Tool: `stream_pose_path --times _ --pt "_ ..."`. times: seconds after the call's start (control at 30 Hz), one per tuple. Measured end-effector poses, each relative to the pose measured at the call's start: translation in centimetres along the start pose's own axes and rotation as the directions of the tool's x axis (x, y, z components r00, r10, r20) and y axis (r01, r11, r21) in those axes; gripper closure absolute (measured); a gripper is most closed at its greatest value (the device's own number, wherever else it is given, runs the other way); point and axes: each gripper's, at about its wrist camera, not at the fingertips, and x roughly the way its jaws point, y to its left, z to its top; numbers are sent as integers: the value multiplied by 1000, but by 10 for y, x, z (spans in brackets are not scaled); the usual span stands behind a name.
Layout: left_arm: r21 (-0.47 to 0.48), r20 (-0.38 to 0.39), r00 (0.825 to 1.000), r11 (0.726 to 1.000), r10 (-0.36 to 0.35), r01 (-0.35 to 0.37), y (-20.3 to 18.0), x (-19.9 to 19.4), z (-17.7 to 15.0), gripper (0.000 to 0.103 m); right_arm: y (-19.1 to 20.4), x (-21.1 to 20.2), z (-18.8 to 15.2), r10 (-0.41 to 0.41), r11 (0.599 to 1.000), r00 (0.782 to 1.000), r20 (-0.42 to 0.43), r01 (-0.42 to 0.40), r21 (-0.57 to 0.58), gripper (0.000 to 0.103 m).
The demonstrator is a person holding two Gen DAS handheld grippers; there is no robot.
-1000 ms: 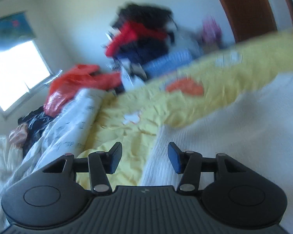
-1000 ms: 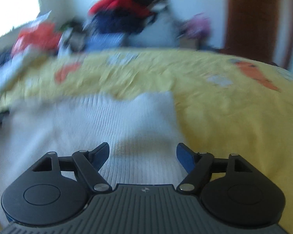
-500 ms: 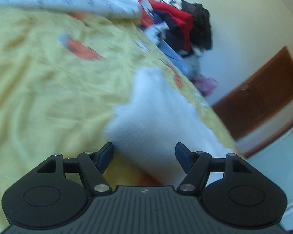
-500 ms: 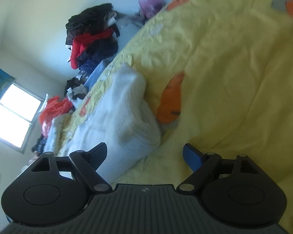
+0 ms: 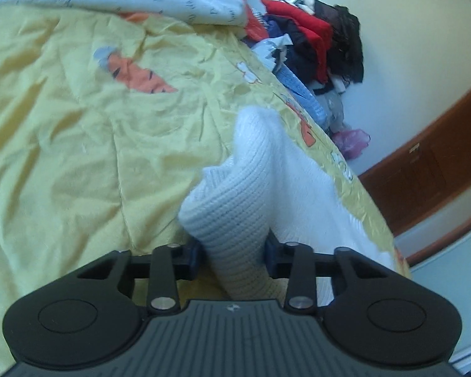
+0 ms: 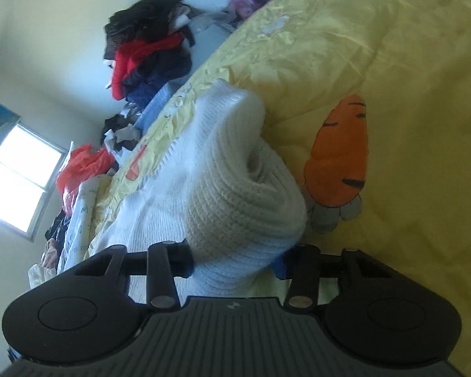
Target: Fold small clothes
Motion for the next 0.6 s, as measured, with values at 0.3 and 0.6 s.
stream_pose_path --times 0.3,0.6 --pt "195 3 997 978 -72 70 -26 -63 0 79 5 -48 -7 108 994 994 6 -108 -21 75" --pt "162 -101 994 985 -35 51 19 -96 -39 78 -26 -131 -39 102 994 990 -100 -106 -31 81"
